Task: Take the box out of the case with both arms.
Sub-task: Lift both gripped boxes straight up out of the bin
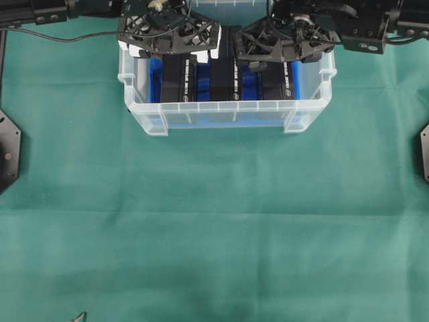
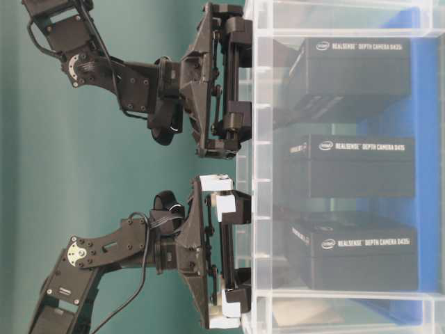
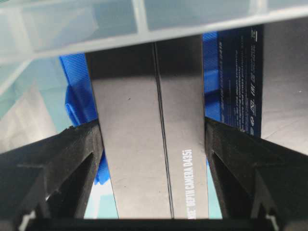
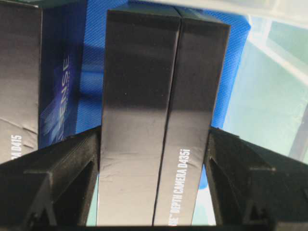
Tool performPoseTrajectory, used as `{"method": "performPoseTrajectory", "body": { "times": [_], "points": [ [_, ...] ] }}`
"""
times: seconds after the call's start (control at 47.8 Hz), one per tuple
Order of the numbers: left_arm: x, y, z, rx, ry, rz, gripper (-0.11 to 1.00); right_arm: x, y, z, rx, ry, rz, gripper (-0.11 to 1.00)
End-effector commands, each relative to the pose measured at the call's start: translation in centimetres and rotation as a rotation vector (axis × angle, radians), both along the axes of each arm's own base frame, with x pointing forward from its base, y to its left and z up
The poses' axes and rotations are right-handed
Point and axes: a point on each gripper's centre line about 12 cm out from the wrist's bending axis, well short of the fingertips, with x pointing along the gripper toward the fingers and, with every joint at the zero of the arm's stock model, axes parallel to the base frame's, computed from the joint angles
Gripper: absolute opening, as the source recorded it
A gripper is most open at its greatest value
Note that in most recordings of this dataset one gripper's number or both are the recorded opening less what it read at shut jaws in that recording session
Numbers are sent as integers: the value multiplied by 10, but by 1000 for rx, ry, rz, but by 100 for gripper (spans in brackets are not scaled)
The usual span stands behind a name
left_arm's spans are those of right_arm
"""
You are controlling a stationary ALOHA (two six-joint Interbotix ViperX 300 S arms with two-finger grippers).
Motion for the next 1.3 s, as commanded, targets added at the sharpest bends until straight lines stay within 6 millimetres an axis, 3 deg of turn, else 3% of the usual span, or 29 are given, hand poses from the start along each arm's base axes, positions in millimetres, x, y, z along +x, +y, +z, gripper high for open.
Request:
{"method": "performPoseTrajectory", "body": {
  "times": [0.0, 0.418, 0.878, 1.276],
  "points": [
    [-4, -3, 9, 1, 2, -2, 63, 2, -2, 7, -14, -32, -8, 65],
    [-1, -3, 18, 9, -22, 5, 63, 3, -1, 11, -9, -43, -20, 65],
    [11, -7, 82, 6, -67, -1, 63, -3, -1, 77, -24, -61, -58, 65],
    [10, -7, 162, 41, -154, -1, 63, -10, -2, 139, -70, -126, -58, 65]
  ]
}}
